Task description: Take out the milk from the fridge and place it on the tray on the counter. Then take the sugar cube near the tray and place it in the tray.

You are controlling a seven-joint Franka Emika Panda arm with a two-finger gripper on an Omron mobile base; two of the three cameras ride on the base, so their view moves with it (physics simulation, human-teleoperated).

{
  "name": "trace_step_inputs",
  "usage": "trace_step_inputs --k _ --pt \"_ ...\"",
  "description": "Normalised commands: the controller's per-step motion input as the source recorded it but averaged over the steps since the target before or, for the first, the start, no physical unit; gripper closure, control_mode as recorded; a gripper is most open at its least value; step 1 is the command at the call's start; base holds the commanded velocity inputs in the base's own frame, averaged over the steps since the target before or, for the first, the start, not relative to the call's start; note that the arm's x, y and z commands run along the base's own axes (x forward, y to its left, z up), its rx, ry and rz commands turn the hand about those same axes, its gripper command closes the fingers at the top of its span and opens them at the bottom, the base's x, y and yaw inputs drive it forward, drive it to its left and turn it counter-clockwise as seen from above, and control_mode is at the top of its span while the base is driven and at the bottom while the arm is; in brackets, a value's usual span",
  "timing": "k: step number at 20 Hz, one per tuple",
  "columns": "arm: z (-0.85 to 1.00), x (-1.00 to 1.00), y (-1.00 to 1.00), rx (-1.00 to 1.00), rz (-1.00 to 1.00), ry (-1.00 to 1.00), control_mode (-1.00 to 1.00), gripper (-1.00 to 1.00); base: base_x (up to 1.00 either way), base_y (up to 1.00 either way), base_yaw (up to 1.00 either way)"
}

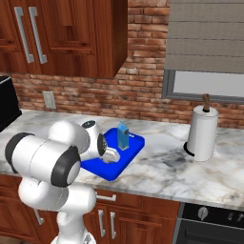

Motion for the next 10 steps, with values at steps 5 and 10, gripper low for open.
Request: trace_step_inputs --k 5,10 --pt "0.06 -0.15 0.00 0.00 0.00 -0.06 -1.00 -1.00 0.00 0.00 0.00" --pt "0.31 -0.36 0.00 0.00 0.00 -0.14 -1.00 -1.00 0.00 0.00 0.00"
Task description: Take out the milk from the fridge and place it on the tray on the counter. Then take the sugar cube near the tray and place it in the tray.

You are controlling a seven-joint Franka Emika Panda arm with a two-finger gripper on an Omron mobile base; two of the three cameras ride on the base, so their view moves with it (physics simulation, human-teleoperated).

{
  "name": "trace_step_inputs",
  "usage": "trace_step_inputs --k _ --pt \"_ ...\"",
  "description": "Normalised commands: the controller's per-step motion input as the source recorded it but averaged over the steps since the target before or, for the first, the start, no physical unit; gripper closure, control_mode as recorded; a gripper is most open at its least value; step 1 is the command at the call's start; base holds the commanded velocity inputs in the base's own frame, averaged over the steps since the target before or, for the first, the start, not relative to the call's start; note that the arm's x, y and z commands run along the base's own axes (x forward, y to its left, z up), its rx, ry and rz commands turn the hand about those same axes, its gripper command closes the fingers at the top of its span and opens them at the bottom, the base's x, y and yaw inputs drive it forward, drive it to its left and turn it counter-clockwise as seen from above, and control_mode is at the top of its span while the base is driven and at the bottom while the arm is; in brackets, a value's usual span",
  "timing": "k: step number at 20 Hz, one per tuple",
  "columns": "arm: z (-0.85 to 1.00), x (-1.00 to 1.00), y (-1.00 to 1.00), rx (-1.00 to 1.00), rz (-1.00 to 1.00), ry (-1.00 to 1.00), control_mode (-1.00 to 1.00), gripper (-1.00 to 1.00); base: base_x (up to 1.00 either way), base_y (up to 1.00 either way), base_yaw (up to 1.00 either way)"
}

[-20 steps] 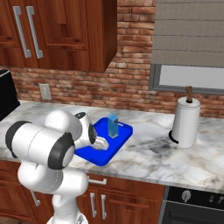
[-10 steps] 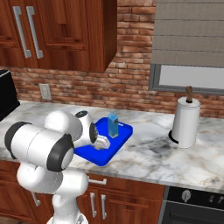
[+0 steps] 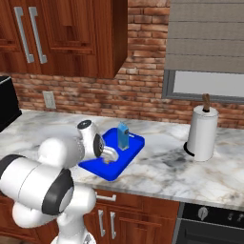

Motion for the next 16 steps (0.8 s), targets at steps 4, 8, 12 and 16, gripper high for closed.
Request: trace_step_inputs --k 4,8,12,16 --pt "0.73 -0.48 0.00 0.00 0.00 -0.09 -1.00 -1.00 0.00 0.00 0.00" --pt "1.00 -0.57 -0.02 0.00 0.00 0.00 -1.00 -1.00 0.00 0.00 0.00" --pt "1.00 -0.60 -0.02 0.00 0.00 0.09 -1.00 -1.00 0.00 0.00 0.00" --pt "1.00 -0.67 -0.11 0.00 0.00 0.10 -1.00 -1.00 0.00 0.00 0.00"
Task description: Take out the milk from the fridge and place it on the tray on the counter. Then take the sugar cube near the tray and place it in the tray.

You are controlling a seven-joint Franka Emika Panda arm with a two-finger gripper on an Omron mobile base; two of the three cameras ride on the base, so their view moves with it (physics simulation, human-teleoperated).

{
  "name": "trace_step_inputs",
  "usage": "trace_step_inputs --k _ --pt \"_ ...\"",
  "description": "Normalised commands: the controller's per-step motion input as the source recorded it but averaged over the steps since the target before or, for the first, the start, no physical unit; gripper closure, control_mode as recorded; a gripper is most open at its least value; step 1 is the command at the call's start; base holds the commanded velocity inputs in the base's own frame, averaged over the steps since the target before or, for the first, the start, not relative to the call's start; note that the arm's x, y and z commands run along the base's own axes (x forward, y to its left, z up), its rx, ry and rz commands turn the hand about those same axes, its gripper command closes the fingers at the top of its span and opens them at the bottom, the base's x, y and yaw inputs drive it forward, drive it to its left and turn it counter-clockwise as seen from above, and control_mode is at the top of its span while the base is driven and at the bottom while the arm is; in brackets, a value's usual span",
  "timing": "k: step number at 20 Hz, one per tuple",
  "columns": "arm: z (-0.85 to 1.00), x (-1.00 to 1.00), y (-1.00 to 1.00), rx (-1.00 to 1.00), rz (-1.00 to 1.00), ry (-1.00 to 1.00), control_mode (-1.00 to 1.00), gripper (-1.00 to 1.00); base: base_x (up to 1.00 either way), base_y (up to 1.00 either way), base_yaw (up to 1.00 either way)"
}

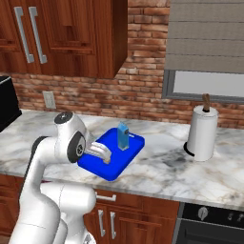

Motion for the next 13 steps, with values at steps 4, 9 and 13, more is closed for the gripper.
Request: trace_step_inputs --k 4,9,13 --pt "1.00 -0.52 -0.07 0.00 0.00 0.04 -1.00 -1.00 0.00 0.00 0.00" --pt "1.00 -0.40 0.00 0.00 0.00 0.02 -1.00 -1.00 0.00 0.00 0.00" --pt "1.00 -0.50 0.00 0.00 0.00 -0.02 -1.00 -1.00 0.00 0.00 0.00"
